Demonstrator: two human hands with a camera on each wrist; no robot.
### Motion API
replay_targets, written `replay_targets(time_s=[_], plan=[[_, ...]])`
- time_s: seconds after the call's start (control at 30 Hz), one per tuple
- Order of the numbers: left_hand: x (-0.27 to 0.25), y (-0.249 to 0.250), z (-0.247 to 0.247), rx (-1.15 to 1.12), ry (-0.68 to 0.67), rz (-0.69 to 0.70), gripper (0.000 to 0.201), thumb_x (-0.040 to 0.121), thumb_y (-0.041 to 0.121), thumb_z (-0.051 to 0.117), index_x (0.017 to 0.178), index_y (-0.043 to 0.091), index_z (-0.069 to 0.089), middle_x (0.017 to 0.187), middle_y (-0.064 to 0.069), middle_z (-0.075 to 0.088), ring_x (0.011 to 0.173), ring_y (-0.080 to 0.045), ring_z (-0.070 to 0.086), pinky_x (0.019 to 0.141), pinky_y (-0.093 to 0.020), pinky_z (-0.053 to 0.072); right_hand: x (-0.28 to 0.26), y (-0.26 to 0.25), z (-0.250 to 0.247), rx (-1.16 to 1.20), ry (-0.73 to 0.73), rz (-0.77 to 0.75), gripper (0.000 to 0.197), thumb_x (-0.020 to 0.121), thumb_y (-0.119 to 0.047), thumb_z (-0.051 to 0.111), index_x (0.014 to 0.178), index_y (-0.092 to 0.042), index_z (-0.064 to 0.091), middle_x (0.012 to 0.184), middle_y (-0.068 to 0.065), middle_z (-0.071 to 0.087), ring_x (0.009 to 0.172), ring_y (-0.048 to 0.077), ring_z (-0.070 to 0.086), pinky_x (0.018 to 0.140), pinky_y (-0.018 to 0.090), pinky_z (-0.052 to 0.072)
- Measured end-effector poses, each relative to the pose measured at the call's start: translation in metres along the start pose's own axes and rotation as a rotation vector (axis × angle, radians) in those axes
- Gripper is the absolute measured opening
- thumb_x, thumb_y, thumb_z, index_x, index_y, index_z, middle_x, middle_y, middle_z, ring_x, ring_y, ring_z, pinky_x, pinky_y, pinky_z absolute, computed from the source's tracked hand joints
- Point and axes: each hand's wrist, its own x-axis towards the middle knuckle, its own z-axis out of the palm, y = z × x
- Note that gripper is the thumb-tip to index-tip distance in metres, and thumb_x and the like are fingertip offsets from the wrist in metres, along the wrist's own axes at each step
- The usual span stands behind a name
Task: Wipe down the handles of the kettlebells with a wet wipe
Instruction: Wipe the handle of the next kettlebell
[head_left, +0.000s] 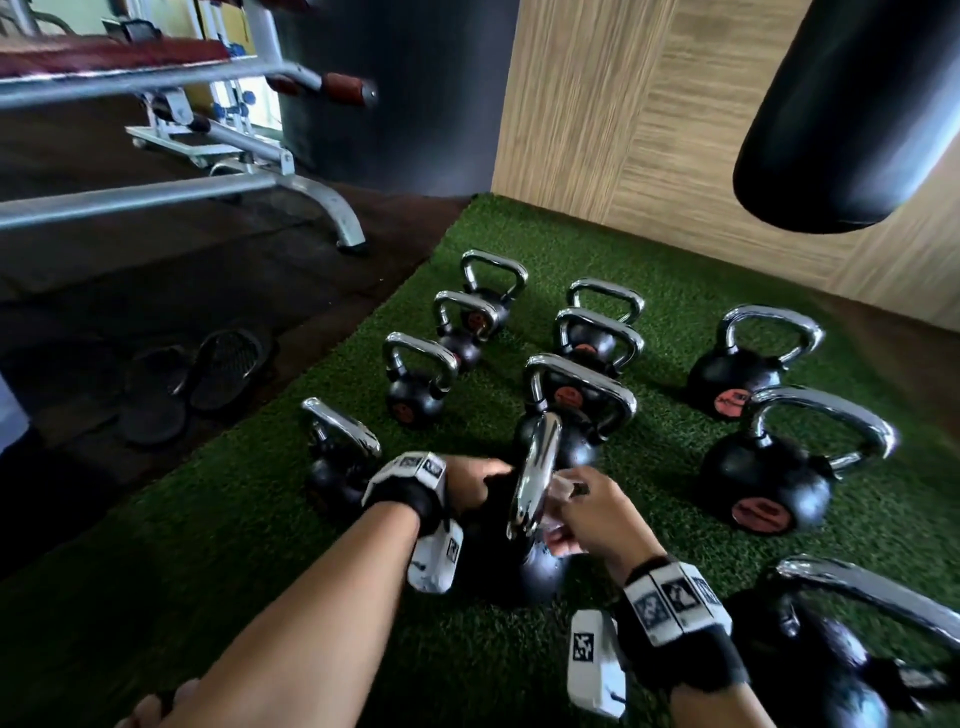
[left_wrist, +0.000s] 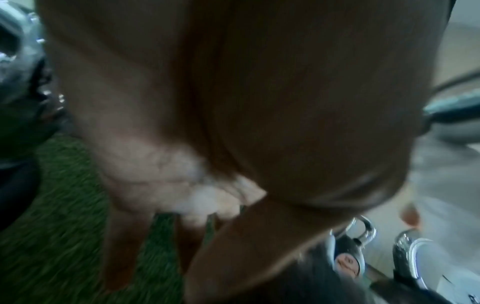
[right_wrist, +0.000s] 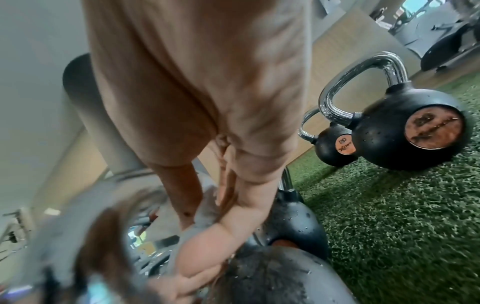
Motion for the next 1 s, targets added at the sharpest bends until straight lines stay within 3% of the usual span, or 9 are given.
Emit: replay_targets(time_s=[0.07, 0.17, 0.23, 0.27, 0.3, 0.4, 0.5, 0.6, 1.0], plan=[[0.004, 0.016, -0.013, -0.009, 0.207, -0.008, 0.065, 0.094, 0.006, 0.053, 0.156, 0.015, 0.037, 0.151, -0.014, 0.052, 0.131, -0.030, 0.056, 0.107, -0.033, 0.046, -0.014, -0.001, 0.007, -0.054, -0.050, -0.041, 0.013, 0.077, -0.021, 0.055, 0.075, -0.016, 0.067, 0.065, 0.003, 0.066, 0.062, 0.023, 0.062, 0.067, 0.046, 0.051], [0.010, 0.039, -0.035, -0.046, 0.257, 0.123, 0.087, 0.086, -0.020, 0.045, 0.159, 0.024, 0.029, 0.147, -0.012, 0.051, 0.127, -0.028, 0.060, 0.093, -0.032, 0.052, -0.027, -0.014, 0.017, -0.083, -0.031, -0.025, 0.030, 0.077, -0.027, 0.044, 0.055, -0.013, 0.059, 0.060, 0.006, 0.058, 0.065, 0.027, 0.058, 0.068, 0.050, 0.049], [0.011, 0.051, -0.045, -0.036, 0.148, 0.255, 0.095, 0.079, -0.027, 0.040, 0.158, 0.025, 0.030, 0.122, 0.001, 0.052, 0.094, 0.005, 0.053, 0.071, -0.013, 0.052, -0.031, -0.021, 0.022, -0.077, 0.005, -0.018, 0.039, 0.078, -0.041, 0.045, 0.051, -0.016, 0.055, 0.062, 0.005, 0.060, 0.070, 0.027, 0.058, 0.069, 0.041, 0.047], [0.012, 0.056, -0.049, -0.015, 0.120, 0.309, 0.093, 0.078, -0.026, 0.039, 0.156, 0.024, 0.035, 0.117, 0.007, 0.049, 0.126, -0.010, 0.041, 0.069, -0.008, 0.050, -0.032, -0.023, 0.023, -0.086, 0.028, -0.025, 0.044, 0.079, -0.051, 0.050, 0.053, -0.017, 0.057, 0.061, 0.000, 0.062, 0.068, 0.025, 0.060, 0.068, 0.032, 0.046], [0.013, 0.060, -0.051, 0.011, 0.106, 0.341, 0.088, 0.080, -0.025, 0.040, 0.153, 0.023, 0.041, 0.121, 0.003, 0.055, 0.111, 0.000, 0.067, 0.077, -0.013, 0.053, -0.034, -0.025, 0.024, -0.124, 0.052, -0.051, 0.046, 0.078, -0.061, 0.057, 0.056, -0.020, 0.060, 0.057, -0.006, 0.062, 0.064, 0.018, 0.060, 0.061, 0.024, 0.046], [0.016, 0.066, -0.049, 0.086, 0.095, 0.423, 0.065, 0.082, -0.023, 0.042, 0.137, 0.008, 0.055, 0.136, -0.015, 0.058, 0.126, -0.031, 0.058, 0.110, -0.045, 0.045, -0.039, -0.031, 0.029, -0.338, 0.105, -0.161, 0.045, 0.062, -0.073, 0.074, 0.065, -0.030, 0.064, 0.061, -0.015, 0.063, 0.060, -0.006, 0.054, 0.049, 0.009, 0.031], [0.017, 0.063, -0.040, -0.027, 0.183, 0.417, 0.039, 0.086, -0.024, 0.049, 0.120, -0.007, 0.057, 0.101, -0.006, 0.059, 0.092, -0.023, 0.054, 0.088, -0.032, 0.044, -0.040, -0.027, 0.031, -0.392, 0.172, -0.208, 0.042, 0.063, -0.065, 0.080, 0.071, -0.026, 0.066, 0.070, -0.011, 0.067, 0.067, 0.005, 0.060, 0.045, 0.009, 0.031], [0.017, 0.062, -0.028, -0.127, 0.248, 0.414, 0.028, 0.087, -0.008, 0.071, 0.110, 0.004, 0.058, 0.084, -0.008, 0.052, 0.075, -0.019, 0.047, 0.072, -0.026, 0.044, -0.042, -0.018, 0.032, -0.291, 0.196, -0.246, 0.035, 0.063, -0.056, 0.083, 0.067, -0.027, 0.065, 0.065, -0.013, 0.066, 0.062, -0.005, 0.058, 0.049, 0.005, 0.039], [-0.037, 0.038, -0.023, 0.075, 0.524, 0.109, 0.032, 0.093, 0.018, 0.064, 0.119, 0.034, 0.055, 0.103, -0.004, 0.073, 0.089, -0.026, 0.071, 0.083, -0.043, 0.056, -0.041, 0.001, -0.014, -0.440, 0.233, -0.300, 0.028, 0.059, -0.041, 0.088, 0.067, -0.022, 0.069, 0.058, -0.010, 0.064, 0.057, -0.003, 0.056, 0.052, 0.013, 0.040]])
